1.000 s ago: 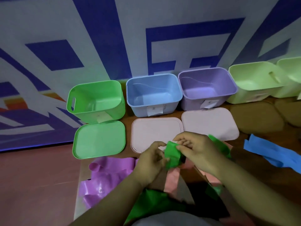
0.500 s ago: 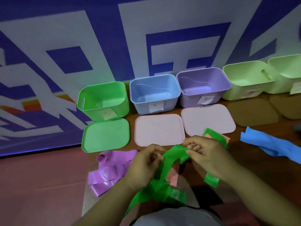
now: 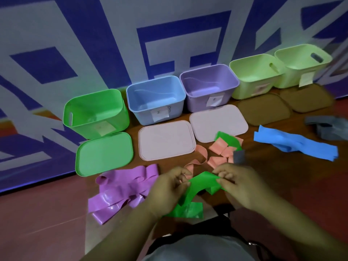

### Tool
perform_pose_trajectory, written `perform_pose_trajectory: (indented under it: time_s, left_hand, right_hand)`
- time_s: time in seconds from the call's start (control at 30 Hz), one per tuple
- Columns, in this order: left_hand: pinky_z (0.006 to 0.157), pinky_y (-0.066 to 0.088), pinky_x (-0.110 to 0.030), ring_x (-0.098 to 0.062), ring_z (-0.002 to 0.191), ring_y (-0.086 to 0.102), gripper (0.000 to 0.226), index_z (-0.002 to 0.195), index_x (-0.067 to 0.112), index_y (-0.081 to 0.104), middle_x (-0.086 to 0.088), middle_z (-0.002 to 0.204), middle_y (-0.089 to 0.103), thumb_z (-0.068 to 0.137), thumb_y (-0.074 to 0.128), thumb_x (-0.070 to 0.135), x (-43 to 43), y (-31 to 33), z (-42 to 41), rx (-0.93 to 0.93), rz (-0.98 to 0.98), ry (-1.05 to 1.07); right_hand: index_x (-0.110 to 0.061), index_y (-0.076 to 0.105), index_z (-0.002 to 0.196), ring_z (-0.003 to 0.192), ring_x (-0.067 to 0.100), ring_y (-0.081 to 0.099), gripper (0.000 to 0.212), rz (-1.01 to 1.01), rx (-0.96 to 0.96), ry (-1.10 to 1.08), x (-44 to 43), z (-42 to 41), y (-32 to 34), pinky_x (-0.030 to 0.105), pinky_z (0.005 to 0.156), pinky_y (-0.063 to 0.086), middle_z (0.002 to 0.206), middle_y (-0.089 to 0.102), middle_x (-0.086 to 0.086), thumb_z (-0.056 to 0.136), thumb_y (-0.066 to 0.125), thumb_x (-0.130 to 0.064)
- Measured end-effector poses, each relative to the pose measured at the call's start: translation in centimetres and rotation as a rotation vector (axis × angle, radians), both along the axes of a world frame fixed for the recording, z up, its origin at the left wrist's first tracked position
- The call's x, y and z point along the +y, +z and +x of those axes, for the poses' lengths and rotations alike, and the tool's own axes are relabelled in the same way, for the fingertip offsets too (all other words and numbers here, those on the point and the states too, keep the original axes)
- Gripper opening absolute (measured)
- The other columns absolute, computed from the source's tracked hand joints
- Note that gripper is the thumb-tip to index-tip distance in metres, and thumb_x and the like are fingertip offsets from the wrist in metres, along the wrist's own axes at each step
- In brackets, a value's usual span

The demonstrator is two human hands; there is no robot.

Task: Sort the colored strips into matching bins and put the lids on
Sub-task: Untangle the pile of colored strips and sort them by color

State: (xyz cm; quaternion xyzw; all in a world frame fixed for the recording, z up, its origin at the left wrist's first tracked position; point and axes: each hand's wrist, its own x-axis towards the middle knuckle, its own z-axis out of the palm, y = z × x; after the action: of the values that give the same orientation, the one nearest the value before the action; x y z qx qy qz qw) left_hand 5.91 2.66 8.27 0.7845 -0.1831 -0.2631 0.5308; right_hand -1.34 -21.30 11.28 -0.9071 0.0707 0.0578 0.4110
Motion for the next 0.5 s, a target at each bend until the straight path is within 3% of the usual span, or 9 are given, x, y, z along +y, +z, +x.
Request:
perform_pose_trajectory:
  time_s: [0.1, 0.2, 0.27, 0.37, 0.5]
  left_hand:
    - [0.062, 0.056, -0.033, -0.009, 0.065, 0.061, 0.027, 0.099, 0.036, 0.063, 0.006, 0.083, 0.068, 0.092, 0.065, 0.010, 2.0, -1.2, -0.7, -0.052, 0.140, -0.019]
    - [0.072, 0.056, -0.031, -0.004, 0.076, 0.065, 0.020, 0.105, 0.031, 0.064, 0.012, 0.091, 0.070, 0.089, 0.066, 0.019, 4.8, -1.9, -1.5, -0.117, 0.302, -0.045]
    - [0.070, 0.056, -0.030, -0.007, 0.076, 0.066, 0.018, 0.105, 0.033, 0.063, 0.012, 0.089, 0.070, 0.087, 0.063, 0.028, 6.9, -2.3, -2.0, -0.108, 0.416, -0.044]
    - [0.063, 0.051, -0.028, -0.008, 0.071, 0.064, 0.013, 0.093, 0.037, 0.060, 0.014, 0.082, 0.069, 0.081, 0.058, 0.034, 9.7, -3.0, -2.6, -0.159, 0.526, -0.028]
    - [0.072, 0.053, -0.027, -0.017, 0.084, 0.068, 0.026, 0.105, 0.027, 0.070, 0.006, 0.098, 0.073, 0.081, 0.059, 0.027, 11.8, -3.9, -3.2, -0.236, 0.624, -0.003]
  right_hand:
    - [-0.030, 0.071, 0.099, 0.082, 0.001, 0.065, 0.025, 0.037, 0.064, 0.021, 1.8, -0.9, -2.6, 0.013, 0.075, 0.050, 0.083, 0.069, -0.013, 0.082, 0.074, -0.011]
    - [-0.031, 0.071, 0.100, 0.085, -0.004, 0.065, 0.023, 0.042, 0.144, 0.087, 4.2, -1.2, -5.6, 0.019, 0.079, 0.053, 0.084, 0.068, -0.021, 0.083, 0.073, -0.015]
    - [-0.034, 0.069, 0.099, 0.087, -0.006, 0.065, 0.022, 0.035, 0.181, 0.136, 5.6, -1.0, -7.0, 0.019, 0.079, 0.052, 0.087, 0.068, -0.026, 0.082, 0.072, -0.020]
    - [-0.034, 0.068, 0.106, 0.097, -0.002, 0.062, 0.024, -0.121, 0.133, 0.180, 7.1, -0.5, -7.9, 0.012, 0.080, 0.042, 0.102, 0.067, -0.019, 0.083, 0.072, -0.029]
    - [-0.027, 0.068, 0.116, 0.113, 0.015, 0.057, 0.037, -0.253, 0.100, 0.250, 7.9, 0.2, -8.6, 0.022, 0.096, 0.039, 0.117, 0.065, -0.007, 0.080, 0.074, -0.032]
